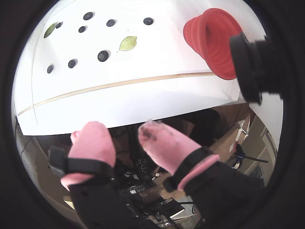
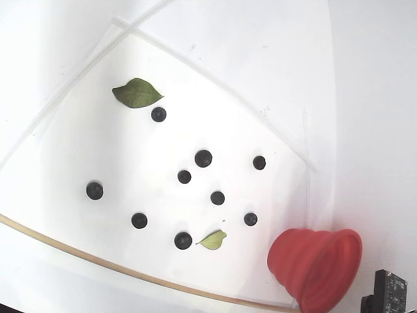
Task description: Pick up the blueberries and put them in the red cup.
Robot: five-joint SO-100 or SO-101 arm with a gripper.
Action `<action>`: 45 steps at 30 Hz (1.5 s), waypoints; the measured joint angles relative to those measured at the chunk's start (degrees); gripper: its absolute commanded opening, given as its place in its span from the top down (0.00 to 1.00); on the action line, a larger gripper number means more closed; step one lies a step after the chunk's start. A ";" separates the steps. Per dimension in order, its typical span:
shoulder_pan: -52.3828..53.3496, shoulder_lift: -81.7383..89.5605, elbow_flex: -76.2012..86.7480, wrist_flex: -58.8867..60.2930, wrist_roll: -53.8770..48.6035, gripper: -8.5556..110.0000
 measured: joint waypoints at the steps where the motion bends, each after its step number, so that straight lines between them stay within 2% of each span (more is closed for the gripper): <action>1: 0.44 -0.53 0.35 -0.70 -0.53 0.81; 27: 2.81 -2.64 7.91 -15.03 -12.30 0.81; 45: 1.41 -9.84 9.67 -25.93 -16.17 0.81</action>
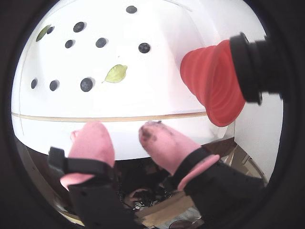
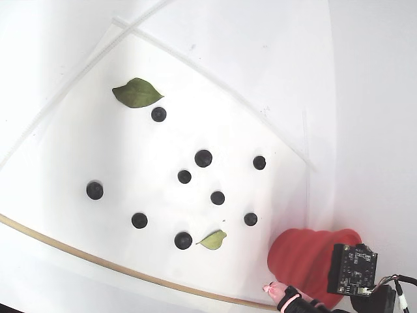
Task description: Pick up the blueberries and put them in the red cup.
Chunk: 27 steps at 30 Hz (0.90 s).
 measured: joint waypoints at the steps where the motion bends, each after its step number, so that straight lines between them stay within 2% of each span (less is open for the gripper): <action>1: -0.26 0.00 0.62 -0.70 -0.26 0.81; 27: -2.29 -9.58 1.76 -13.18 -5.45 0.80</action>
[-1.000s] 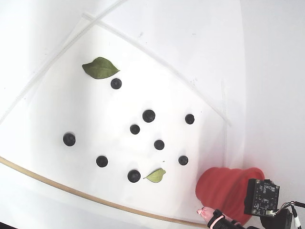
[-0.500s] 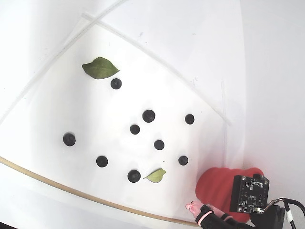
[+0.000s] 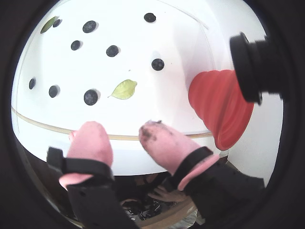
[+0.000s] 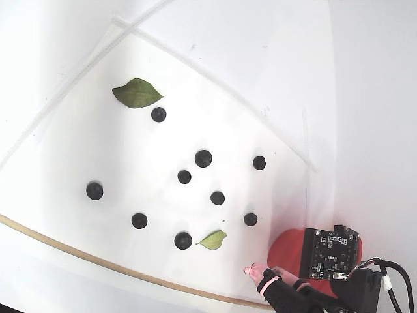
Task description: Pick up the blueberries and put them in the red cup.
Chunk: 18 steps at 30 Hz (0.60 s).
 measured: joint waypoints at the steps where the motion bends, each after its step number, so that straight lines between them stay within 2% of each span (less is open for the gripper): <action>1: -0.09 -0.35 0.00 -0.62 0.00 0.80; 18: -0.09 -11.34 -0.09 -11.78 -3.25 0.80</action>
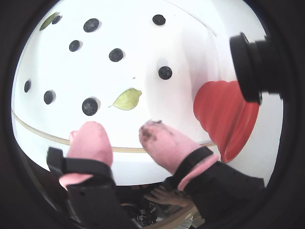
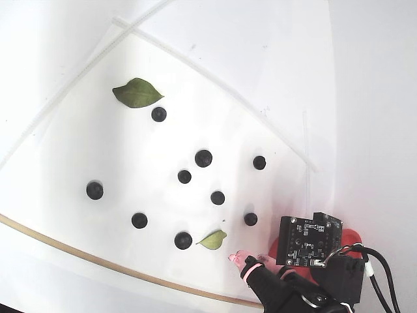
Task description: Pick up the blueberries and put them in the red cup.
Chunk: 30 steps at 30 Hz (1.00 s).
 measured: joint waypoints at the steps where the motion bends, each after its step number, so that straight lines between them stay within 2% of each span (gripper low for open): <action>1: 0.00 -0.70 0.00 -0.62 -0.09 0.80; 30: 1.05 -15.91 -2.46 -16.79 -1.49 0.79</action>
